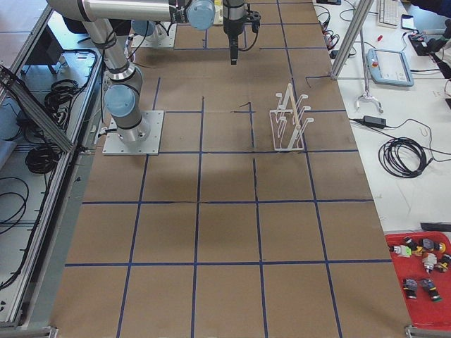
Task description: Transfer IKEA cup to right arm and place on rack
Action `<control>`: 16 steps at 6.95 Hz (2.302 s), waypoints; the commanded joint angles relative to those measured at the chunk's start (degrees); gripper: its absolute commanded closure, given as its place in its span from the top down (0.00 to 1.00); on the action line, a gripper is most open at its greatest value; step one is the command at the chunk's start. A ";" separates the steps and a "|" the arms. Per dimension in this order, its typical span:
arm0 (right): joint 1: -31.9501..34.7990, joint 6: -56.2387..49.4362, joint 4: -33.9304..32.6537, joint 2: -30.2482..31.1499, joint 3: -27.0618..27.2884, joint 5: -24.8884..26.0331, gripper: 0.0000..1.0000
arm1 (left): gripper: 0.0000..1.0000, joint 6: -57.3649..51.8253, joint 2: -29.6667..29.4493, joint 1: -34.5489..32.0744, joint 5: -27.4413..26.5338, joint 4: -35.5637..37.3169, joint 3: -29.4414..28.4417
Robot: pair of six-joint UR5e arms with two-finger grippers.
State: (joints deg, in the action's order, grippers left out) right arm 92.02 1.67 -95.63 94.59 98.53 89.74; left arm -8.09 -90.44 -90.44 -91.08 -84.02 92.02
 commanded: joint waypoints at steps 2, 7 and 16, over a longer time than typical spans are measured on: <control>0.00 0.00 0.00 -0.01 0.00 0.00 1.00 | 1.00 0.09 -0.26 0.00 0.11 0.00 0.00; 0.00 0.00 -0.09 -0.19 0.00 0.00 1.00 | 1.00 0.70 0.17 0.00 0.37 0.00 0.09; 0.00 0.09 -0.26 -0.37 0.09 -0.27 1.00 | 1.00 -3.31 1.23 11.40 0.47 0.18 1.84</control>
State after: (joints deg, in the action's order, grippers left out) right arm 92.02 1.83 -95.82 94.28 98.58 89.48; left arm -9.00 -89.35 -82.12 -90.41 -83.93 93.66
